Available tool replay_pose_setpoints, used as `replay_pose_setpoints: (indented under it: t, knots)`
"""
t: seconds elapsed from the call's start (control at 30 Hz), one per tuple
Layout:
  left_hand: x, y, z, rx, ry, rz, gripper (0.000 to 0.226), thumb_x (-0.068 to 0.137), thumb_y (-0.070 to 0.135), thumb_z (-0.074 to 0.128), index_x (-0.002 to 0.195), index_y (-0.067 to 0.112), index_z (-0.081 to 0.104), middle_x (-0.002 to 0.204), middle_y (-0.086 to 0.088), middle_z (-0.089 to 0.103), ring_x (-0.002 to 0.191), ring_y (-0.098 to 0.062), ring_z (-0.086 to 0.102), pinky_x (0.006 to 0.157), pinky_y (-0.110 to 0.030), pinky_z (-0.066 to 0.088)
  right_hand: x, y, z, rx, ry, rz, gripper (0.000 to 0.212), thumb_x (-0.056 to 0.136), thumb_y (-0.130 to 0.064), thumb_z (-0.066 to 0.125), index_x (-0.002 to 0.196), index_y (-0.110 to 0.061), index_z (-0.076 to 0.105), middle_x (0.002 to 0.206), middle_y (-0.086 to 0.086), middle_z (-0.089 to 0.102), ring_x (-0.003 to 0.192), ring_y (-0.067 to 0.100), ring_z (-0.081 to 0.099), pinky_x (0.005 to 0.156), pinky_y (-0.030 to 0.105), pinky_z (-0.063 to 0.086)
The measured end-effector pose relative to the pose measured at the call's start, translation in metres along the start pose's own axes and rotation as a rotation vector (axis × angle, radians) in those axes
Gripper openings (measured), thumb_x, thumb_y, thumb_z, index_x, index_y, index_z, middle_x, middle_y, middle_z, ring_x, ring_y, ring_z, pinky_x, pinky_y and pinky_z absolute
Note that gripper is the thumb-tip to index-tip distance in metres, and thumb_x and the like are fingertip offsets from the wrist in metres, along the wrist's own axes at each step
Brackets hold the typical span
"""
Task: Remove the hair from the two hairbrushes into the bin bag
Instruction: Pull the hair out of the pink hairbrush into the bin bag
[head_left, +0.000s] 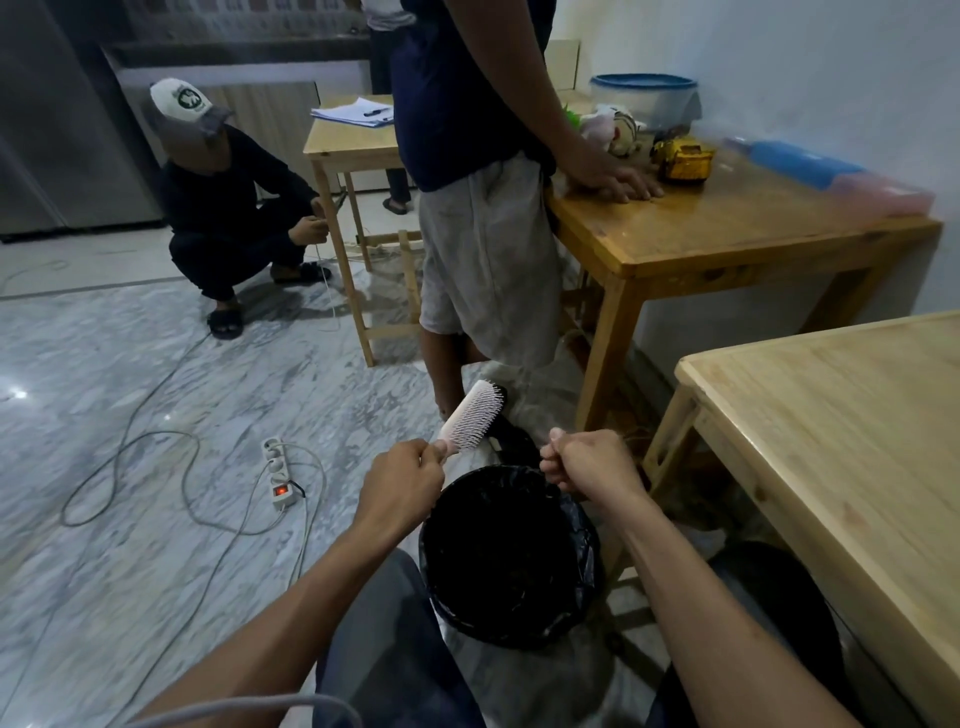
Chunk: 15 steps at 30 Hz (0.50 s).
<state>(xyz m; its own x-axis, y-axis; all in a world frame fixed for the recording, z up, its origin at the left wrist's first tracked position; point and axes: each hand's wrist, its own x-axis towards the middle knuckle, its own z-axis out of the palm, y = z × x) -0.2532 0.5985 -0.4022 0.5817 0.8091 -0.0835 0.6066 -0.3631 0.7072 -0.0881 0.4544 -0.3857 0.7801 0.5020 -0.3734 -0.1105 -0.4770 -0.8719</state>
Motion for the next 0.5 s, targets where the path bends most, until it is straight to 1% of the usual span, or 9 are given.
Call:
replay_pose_setpoints:
  t: [0.07,0.1,0.13,0.17,0.2,0.23,0.33,0.43,0.5]
  knots:
    - [0.0,0.001,0.001,0.001,-0.033,0.007,0.041,0.1,0.04,0.042,0.082,0.011,0.065,0.062,-0.006,0.062,0.055,-0.033,0.061,0.063,-0.054,0.057,0.001,0.001,0.003,-0.142,-0.049,-0.024,0.059,0.106,-0.052,0.038,0.078,-0.021,0.08,0.095,0.001,0.075,0.097,0.02,0.066,0.095,0.036,0.048]
    - [-0.001,0.003,0.0,0.003,-0.046,0.013,0.042,0.099,0.041,0.04,0.082,0.012,0.065,0.064,-0.006,0.061,0.056,-0.031,0.058,0.064,-0.054,0.057,0.003,0.001,0.005,-0.166,-0.083,-0.023,0.062,0.104,-0.059,0.033,0.093,-0.021,0.081,0.11,0.002,0.073,0.11,0.022,0.064,0.103,0.04,0.045]
    - [-0.001,0.004,0.0,0.001,-0.059,0.016,0.043,0.098,0.042,0.038,0.084,0.012,0.065,0.065,-0.006,0.061,0.057,-0.029,0.056,0.064,-0.052,0.057,0.005,0.002,0.006,-0.164,-0.119,-0.012,0.065,0.102,-0.065,0.031,0.115,-0.02,0.075,0.126,0.004,0.068,0.121,0.024,0.061,0.109,0.043,0.043]
    - [-0.002,0.005,0.0,-0.006,-0.071,0.016,0.044,0.098,0.042,0.037,0.086,0.011,0.066,0.066,-0.006,0.061,0.057,-0.028,0.054,0.063,-0.049,0.055,0.006,0.002,0.008,-0.127,-0.158,-0.004,0.068,0.1,-0.068,0.032,0.134,-0.02,0.065,0.137,0.004,0.062,0.125,0.024,0.059,0.111,0.046,0.044]
    - [-0.003,0.007,-0.001,-0.02,-0.085,0.015,0.044,0.099,0.041,0.037,0.087,0.01,0.066,0.067,-0.006,0.06,0.056,-0.026,0.053,0.061,-0.046,0.053,0.006,0.001,0.008,-0.054,-0.197,0.001,0.067,0.099,-0.068,0.037,0.144,-0.021,0.055,0.141,0.004,0.059,0.123,0.023,0.062,0.109,0.047,0.048]
    - [-0.004,0.008,-0.001,-0.036,-0.102,0.015,0.042,0.101,0.039,0.038,0.087,0.009,0.065,0.067,-0.006,0.06,0.055,-0.024,0.052,0.059,-0.044,0.05,0.005,0.0,0.009,0.038,-0.234,0.01,0.063,0.1,-0.064,0.044,0.147,-0.023,0.05,0.139,0.005,0.059,0.118,0.022,0.065,0.105,0.045,0.052]
    - [-0.009,0.014,-0.002,-0.091,-0.144,0.028,0.034,0.104,0.033,0.041,0.085,0.013,0.06,0.065,-0.007,0.061,0.043,-0.018,0.052,0.046,-0.032,0.045,0.002,-0.005,0.011,0.265,-0.287,0.001,0.042,0.101,-0.037,0.061,0.139,-0.02,0.052,0.123,0.009,0.068,0.103,0.024,0.074,0.092,0.04,0.061]
    - [-0.015,0.017,-0.004,-0.127,-0.179,0.043,0.026,0.103,0.034,0.043,0.09,0.019,0.06,0.066,-0.007,0.063,0.04,-0.019,0.054,0.041,-0.027,0.043,0.006,-0.007,0.016,0.43,-0.151,-0.02,0.026,0.1,-0.004,0.061,0.126,-0.004,0.061,0.095,0.012,0.075,0.077,0.019,0.074,0.067,0.027,0.064]
    - [-0.016,0.017,-0.006,-0.113,-0.205,0.059,0.021,0.099,0.035,0.046,0.097,0.02,0.061,0.068,-0.004,0.064,0.043,-0.02,0.056,0.043,-0.029,0.045,0.009,-0.01,0.018,0.485,-0.089,0.01,0.026,0.098,0.002,0.058,0.123,0.001,0.063,0.087,0.013,0.071,0.068,0.017,0.068,0.056,0.024,0.062]
